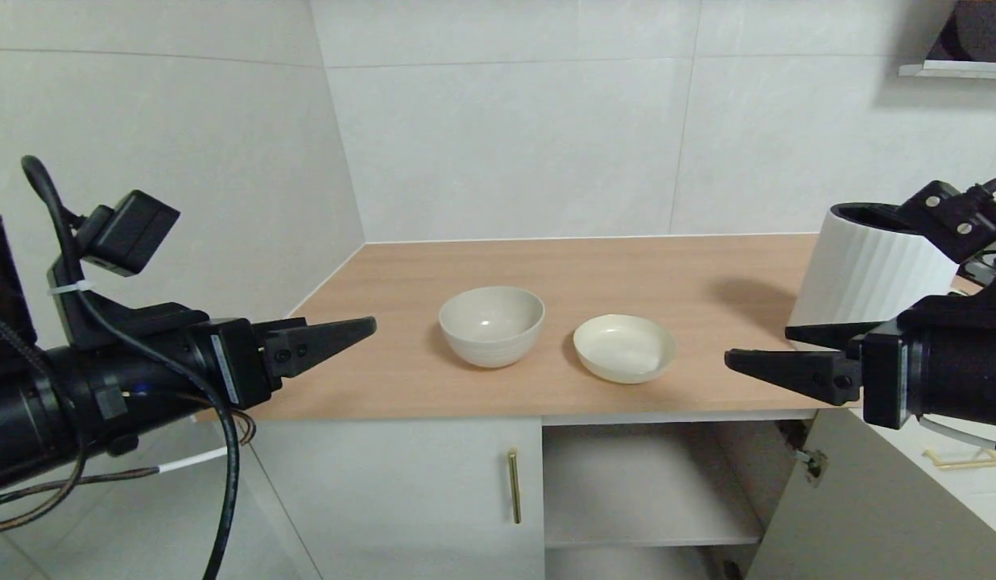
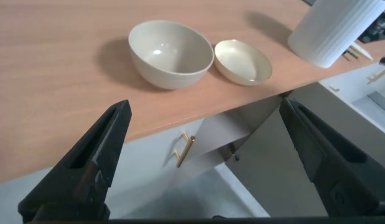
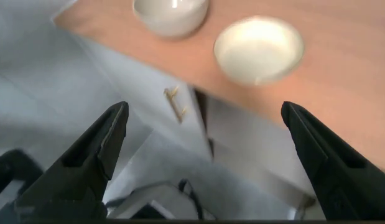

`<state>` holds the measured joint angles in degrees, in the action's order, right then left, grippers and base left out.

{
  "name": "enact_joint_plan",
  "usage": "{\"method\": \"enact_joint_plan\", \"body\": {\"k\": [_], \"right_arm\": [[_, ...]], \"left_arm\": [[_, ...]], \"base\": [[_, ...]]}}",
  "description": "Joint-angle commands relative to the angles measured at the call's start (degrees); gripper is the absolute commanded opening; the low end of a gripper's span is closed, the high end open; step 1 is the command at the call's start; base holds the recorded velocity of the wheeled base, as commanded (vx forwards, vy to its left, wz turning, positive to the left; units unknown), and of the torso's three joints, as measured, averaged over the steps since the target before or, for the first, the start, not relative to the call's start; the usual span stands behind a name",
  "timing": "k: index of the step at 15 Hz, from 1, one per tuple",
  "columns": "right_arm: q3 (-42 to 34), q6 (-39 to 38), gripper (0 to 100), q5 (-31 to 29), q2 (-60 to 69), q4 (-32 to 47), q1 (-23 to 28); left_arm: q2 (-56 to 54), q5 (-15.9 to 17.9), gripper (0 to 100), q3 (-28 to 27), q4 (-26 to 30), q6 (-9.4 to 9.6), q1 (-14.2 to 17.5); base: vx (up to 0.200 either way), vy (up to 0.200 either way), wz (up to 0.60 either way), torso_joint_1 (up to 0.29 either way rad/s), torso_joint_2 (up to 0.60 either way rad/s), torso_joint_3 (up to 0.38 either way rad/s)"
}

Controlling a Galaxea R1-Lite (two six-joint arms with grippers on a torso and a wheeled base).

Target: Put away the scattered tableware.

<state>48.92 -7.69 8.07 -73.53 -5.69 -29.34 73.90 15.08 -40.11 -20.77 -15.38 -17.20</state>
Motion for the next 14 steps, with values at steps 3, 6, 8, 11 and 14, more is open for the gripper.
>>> {"method": "enact_joint_plan", "body": {"k": [3,6,8,11,14], "right_arm": [[6.8,0.2,100,-3.9,-8.7,-1.0,1.8],[14.4,-10.1,100,-8.2,-14.4,5.7,1.8],[17.2,-12.5,100,-8.4,-16.7,8.7,2.1],[15.0,-10.1,100,-11.4,-21.0,8.2,2.1],[14.7,-9.4,100,-11.8,-21.7,8.2,2.1]], "left_arm": [[4.8,-0.2,100,-6.1,5.7,0.00,-0.6],[9.9,-0.8,100,-18.0,18.8,-0.08,-0.6],[14.5,-0.8,100,-23.6,26.7,-1.05,-2.0],[22.2,-3.3,100,-27.4,26.3,-13.09,-5.1],[27.1,-4.3,100,-32.0,26.4,-21.88,-5.1]], "base": [[0.000,0.000,0.00,0.000,0.00,0.000],[0.000,0.000,0.00,0.000,0.00,0.000],[0.000,0.000,0.00,0.000,0.00,0.000],[0.000,0.000,0.00,0.000,0.00,0.000],[0.000,0.000,0.00,0.000,0.00,0.000]]}}
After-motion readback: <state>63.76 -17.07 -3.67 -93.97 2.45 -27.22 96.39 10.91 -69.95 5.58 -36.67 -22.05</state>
